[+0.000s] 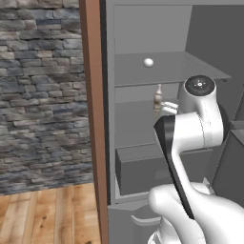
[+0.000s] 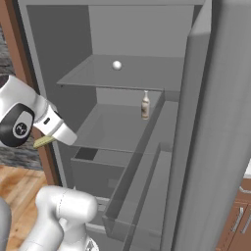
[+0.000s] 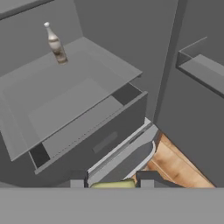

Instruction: Pick the egg and butter from the fridge and place them by the bowl for mixing.

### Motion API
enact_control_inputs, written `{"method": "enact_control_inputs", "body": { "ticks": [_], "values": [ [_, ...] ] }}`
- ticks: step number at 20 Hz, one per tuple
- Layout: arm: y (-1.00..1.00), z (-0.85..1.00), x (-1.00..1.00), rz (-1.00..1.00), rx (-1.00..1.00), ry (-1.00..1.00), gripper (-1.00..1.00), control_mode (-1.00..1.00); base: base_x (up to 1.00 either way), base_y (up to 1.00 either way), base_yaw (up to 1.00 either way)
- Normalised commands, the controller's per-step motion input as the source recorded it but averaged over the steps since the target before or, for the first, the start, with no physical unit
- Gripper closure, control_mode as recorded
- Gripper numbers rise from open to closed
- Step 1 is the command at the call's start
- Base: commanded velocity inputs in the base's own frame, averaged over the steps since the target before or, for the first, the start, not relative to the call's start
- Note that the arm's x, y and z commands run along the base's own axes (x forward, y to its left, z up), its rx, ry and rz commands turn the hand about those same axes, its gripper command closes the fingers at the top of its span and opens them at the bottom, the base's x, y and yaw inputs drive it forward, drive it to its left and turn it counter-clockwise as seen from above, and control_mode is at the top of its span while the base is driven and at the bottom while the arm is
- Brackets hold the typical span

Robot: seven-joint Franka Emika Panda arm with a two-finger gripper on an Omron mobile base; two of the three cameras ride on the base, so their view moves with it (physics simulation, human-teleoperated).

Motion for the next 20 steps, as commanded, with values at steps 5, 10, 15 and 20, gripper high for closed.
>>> {"method": "enact_control_inputs", "body": {
  "ticks": [5, 10, 15, 20],
  "values": [
    [0.00, 0.00, 0.00, 0.00, 0.00, 0.00, 1.00, -1.00, 0.00, 0.00, 0.00],
    [0.00, 0.00, 0.00, 0.00, 0.00, 0.00, 1.00, -1.00, 0.00, 0.00, 0.00],
    [0.00, 0.00, 0.00, 0.00, 0.00, 0.00, 1.00, 1.00, -0.11, 0.00, 0.00],
    [0.00, 0.00, 0.00, 0.00, 0.00, 0.00, 1.00, 1.00, -0.49, 0.03, -0.03]
  ]
}}
